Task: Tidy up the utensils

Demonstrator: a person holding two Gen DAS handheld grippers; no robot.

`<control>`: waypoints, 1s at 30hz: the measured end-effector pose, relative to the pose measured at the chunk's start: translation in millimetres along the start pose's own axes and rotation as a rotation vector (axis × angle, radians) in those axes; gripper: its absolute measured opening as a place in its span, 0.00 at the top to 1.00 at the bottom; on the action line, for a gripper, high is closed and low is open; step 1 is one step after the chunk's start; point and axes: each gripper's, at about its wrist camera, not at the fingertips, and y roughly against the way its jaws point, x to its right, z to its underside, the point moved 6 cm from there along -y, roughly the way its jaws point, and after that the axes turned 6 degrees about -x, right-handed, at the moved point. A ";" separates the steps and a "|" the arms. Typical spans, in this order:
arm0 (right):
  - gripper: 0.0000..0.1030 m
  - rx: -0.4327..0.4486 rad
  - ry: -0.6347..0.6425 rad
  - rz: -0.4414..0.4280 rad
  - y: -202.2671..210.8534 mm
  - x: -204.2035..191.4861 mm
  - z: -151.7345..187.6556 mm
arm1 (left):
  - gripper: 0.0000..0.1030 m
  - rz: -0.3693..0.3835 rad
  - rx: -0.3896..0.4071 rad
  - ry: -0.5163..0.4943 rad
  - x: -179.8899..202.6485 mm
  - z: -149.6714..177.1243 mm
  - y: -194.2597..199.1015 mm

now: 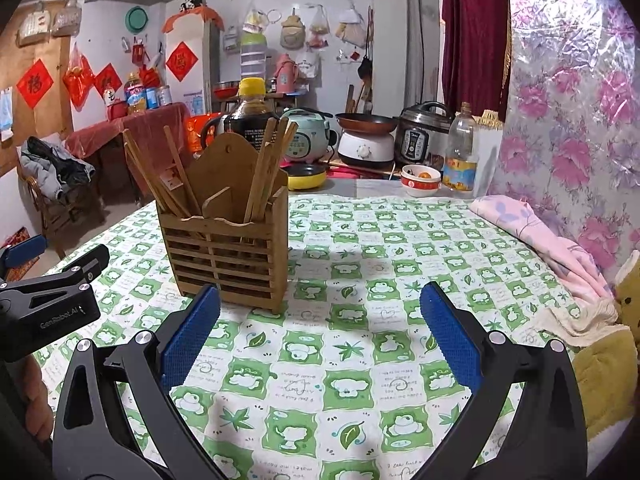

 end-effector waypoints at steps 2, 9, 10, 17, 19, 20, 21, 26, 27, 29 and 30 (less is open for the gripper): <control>0.06 0.000 0.001 0.001 -0.2 0.3 -0.1 | 0.06 0.002 0.009 0.000 -0.1 -0.7 2.2; 0.06 -0.014 -0.010 -0.010 -2.6 1.6 1.0 | 0.06 0.003 0.015 -0.006 0.8 -1.2 4.3; 0.06 -0.016 -0.012 -0.010 -3.2 1.4 1.1 | 0.06 0.001 0.016 -0.006 0.7 -1.4 4.6; 0.06 -0.025 -0.016 -0.016 -4.8 -0.6 2.0 | 0.06 -0.011 0.022 -0.024 2.0 -1.0 7.5; 0.06 -0.025 -0.017 -0.018 -4.6 -0.9 2.0 | 0.06 -0.013 0.023 -0.028 2.7 -1.0 7.1; 0.06 -0.026 -0.018 -0.019 -4.8 -1.0 2.1 | 0.06 -0.012 0.023 -0.028 2.8 -1.0 7.2; 0.06 -0.027 -0.018 -0.018 -5.0 -1.2 2.3 | 0.06 -0.011 0.023 -0.025 2.9 -1.0 7.1; 0.06 -0.024 -0.017 -0.018 -4.4 -1.2 1.8 | 0.06 -0.010 0.023 -0.023 2.9 -1.2 6.9; 0.06 -0.024 -0.017 -0.018 -4.5 -0.9 1.7 | 0.06 -0.010 0.023 -0.024 2.9 -1.2 6.9; 0.06 -0.022 -0.016 -0.018 -4.9 -1.7 2.3 | 0.06 -0.010 0.024 -0.025 2.7 -1.2 6.9; 0.06 -0.022 -0.016 -0.018 -5.3 -1.9 2.9 | 0.06 -0.010 0.025 -0.025 2.9 -1.2 7.1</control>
